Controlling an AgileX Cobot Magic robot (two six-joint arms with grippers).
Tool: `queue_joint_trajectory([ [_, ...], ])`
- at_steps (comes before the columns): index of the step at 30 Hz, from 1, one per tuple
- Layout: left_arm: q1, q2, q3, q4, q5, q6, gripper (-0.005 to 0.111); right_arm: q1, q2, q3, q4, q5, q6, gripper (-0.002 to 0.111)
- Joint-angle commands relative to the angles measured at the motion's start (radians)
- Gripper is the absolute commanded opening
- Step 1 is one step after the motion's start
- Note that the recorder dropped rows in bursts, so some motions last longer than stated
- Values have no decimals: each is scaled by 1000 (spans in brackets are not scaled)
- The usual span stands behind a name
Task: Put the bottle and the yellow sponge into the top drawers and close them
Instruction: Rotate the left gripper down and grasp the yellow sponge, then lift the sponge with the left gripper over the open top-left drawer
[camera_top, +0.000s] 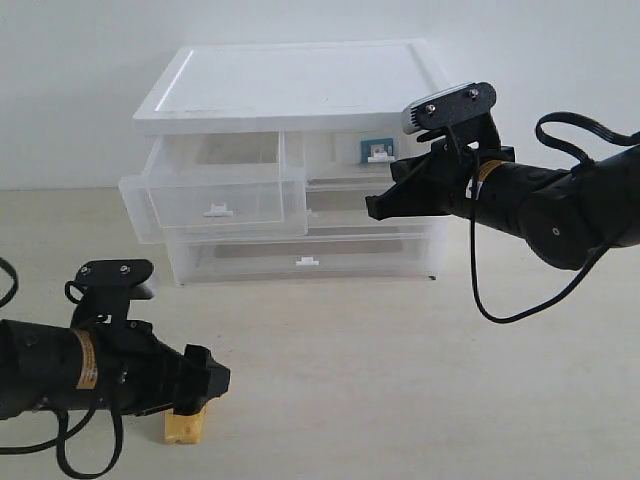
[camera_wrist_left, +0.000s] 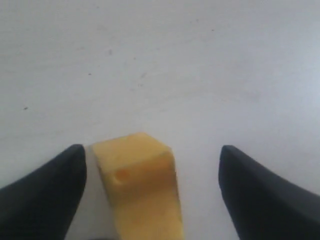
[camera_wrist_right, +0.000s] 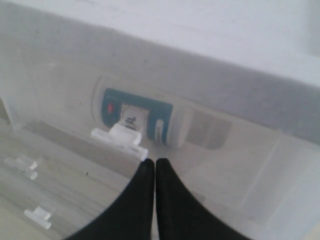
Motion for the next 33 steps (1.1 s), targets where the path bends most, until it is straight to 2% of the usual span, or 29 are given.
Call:
queue_joint_trajectory([
  [1, -5, 64, -34, 39, 65, -7, 65, -12, 8, -23, 49, -22, 4, 0],
  [4, -5, 70, -34, 57, 65, -7, 49, -12, 8, -23, 49, -22, 0, 0],
  [9, -5, 38, -34, 132, 70, -5, 4, -12, 8, -23, 49, -22, -1, 0],
  [16, -5, -85, -3, 274, 77, -26, 4, -12, 8, -23, 49, -22, -4, 0],
  [19, -5, -200, 23, 392, 77, -73, 4, -12, 8, -23, 49, -22, -9, 0],
  [22, -5, -336, 41, 580, 36, -191, 4, -12, 8, -23, 49, -22, -11, 0],
  [24, -5, -418, 45, 710, -49, -288, 4, -12, 8, -23, 49, -22, -19, 0],
  [27, -5, -567, 18, 885, -314, -327, 4, -12, 8, -23, 49, -20, -23, 0],
  [28, -5, -597, -1, 909, -316, -327, 4, -12, 8, -23, 49, -20, -23, 0],
  [30, -5, -651, -73, 944, -154, -327, 4, -12, 8, -23, 49, -13, -23, 0],
  [31, -5, -654, -130, 944, -50, -270, 4, -12, 8, -23, 49, -4, -23, 0],
  [33, -5, -633, -185, 967, -40, -83, 4, -12, 8, -23, 49, 1, -23, 0],
])
